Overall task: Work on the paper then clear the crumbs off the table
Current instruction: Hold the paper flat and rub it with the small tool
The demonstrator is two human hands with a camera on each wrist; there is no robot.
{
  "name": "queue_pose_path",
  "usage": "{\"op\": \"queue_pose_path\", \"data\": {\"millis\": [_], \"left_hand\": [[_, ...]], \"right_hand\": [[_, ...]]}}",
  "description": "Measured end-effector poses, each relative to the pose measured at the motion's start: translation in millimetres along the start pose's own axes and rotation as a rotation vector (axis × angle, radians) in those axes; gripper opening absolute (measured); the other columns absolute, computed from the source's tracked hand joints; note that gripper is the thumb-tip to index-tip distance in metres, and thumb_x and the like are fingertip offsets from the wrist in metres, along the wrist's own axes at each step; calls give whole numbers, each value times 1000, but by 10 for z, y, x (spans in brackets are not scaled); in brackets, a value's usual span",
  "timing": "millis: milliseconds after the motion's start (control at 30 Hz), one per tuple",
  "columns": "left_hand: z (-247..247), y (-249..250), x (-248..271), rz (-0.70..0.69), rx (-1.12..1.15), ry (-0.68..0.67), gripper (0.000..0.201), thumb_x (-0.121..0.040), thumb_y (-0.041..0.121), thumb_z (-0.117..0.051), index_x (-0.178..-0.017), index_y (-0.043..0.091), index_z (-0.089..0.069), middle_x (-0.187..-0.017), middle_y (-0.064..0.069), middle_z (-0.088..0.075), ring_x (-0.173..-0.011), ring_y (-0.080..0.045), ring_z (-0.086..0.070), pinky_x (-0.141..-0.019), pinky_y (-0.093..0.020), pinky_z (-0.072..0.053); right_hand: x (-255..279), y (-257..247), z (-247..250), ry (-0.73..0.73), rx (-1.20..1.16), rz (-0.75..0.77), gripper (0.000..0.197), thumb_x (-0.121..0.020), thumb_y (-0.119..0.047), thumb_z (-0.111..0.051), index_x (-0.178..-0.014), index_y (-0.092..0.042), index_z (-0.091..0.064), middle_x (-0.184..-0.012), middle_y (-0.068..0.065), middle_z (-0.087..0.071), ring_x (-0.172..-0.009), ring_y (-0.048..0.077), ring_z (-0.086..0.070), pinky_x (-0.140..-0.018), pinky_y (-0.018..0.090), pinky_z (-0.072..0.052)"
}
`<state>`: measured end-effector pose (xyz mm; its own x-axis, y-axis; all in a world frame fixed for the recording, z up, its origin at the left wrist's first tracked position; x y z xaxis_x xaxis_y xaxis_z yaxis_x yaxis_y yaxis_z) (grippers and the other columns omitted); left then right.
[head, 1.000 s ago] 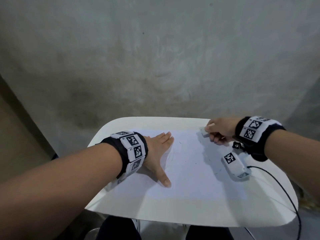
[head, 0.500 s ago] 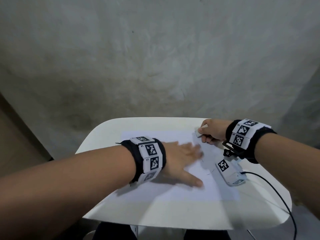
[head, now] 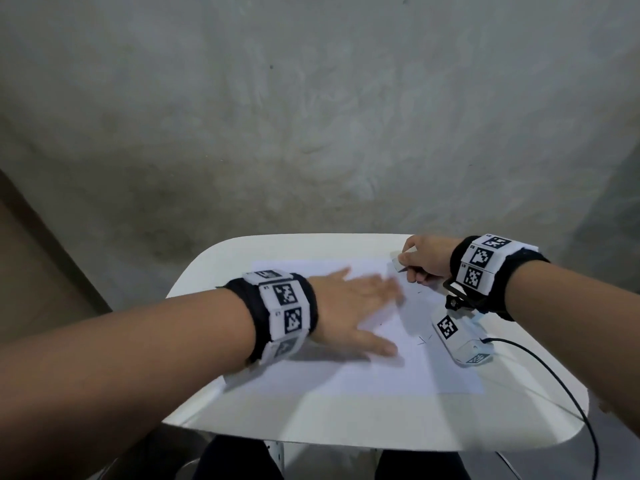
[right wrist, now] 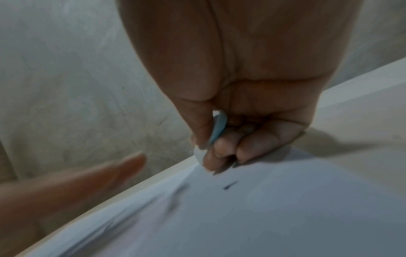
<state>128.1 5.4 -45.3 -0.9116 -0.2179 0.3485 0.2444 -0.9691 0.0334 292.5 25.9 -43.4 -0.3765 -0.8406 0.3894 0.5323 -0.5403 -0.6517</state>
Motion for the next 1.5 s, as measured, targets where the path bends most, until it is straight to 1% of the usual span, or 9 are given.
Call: {"op": "queue_pose_path", "data": {"millis": [133,300,433,567,667,933,1233,1367,1500], "left_hand": [[-154,-659,227,392,-6,-42,112,-77,88,-18,-154,13,13,-161,-5,18,-150,-18,11,-121,-44,5],[-219,139,233,-80,-24,-104,95,-85,81,-19,-153,24,15,-159,5,22,-148,-12,16,-118,-42,12],[-221,-517,406,252,78,17,114,-77,85,-35,-153,19,19,-160,0,23,-148,-13,18,-121,-41,4],[-358,-922,622,442,147,-142,129,-70,84,-53,-151,18,22,-158,4,28,-147,-12,19,-122,-43,-2],[-337,-865,632,455,160,-175,130,-70,81,-57,-151,18,23,-158,5,29,-147,-12,19,-121,-45,-4],[-227,-813,515,393,156,-189,123,-75,72,-62,-152,23,20,-159,5,26,-148,-16,16,-121,-49,-5],[-263,-787,493,375,184,-191,137,-65,73,-71,-150,26,25,-158,4,30,-147,-18,22,-118,-49,-3],[-292,-811,491,397,162,-210,138,-65,75,-69,-150,22,24,-157,5,32,-147,-17,23,-118,-50,-2],[-278,-805,482,373,204,-180,139,-62,73,-73,-151,27,23,-158,4,30,-147,-18,22,-118,-50,-3]], "right_hand": [[46,-28,-6,3,50,-11,21,-100,-11,-42,-78,-10,-42,-56,8,-56,-38,15,-40,-36,15,-31],[52,-46,-6,10,67,3,21,-100,-10,-41,-79,-10,-41,-54,8,-56,-27,11,-40,-32,11,-29],[108,-78,2,-12,146,6,12,-98,-11,-45,-87,-9,-45,-45,2,-57,-40,18,-43,-44,22,-35],[318,-497,-22,58,526,135,7,-91,-11,-53,-92,-16,-57,-61,-2,-51,-56,17,-49,-47,21,-38],[374,-845,-222,41,558,270,7,-90,-16,-55,-91,-17,-63,-72,0,-57,-58,11,-50,-52,17,-42],[261,-972,-571,9,911,326,27,-90,-22,-58,-115,-11,-58,-118,6,-64,-108,26,-58,-83,29,-44],[478,-1063,-1032,-100,1153,404,22,-94,-18,-51,-113,-13,-59,-104,3,-64,-89,24,-55,-73,28,-39],[324,-1102,-696,16,1174,331,23,-91,-16,-50,-108,-9,-64,-108,7,-68,-100,27,-63,-76,30,-47],[441,-1101,-1076,-102,1161,466,21,-91,-16,-52,-108,-12,-64,-107,3,-67,-101,25,-62,-75,28,-42]]}}
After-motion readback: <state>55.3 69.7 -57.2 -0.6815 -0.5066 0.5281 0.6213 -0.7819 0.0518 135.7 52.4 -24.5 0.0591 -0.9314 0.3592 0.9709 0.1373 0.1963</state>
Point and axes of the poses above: each hand's wrist, its own x-axis away from the middle knuckle, its own z-axis out of the back of the hand, y = z × x, the point moved 7 cm from there along -x, towards the middle knuckle
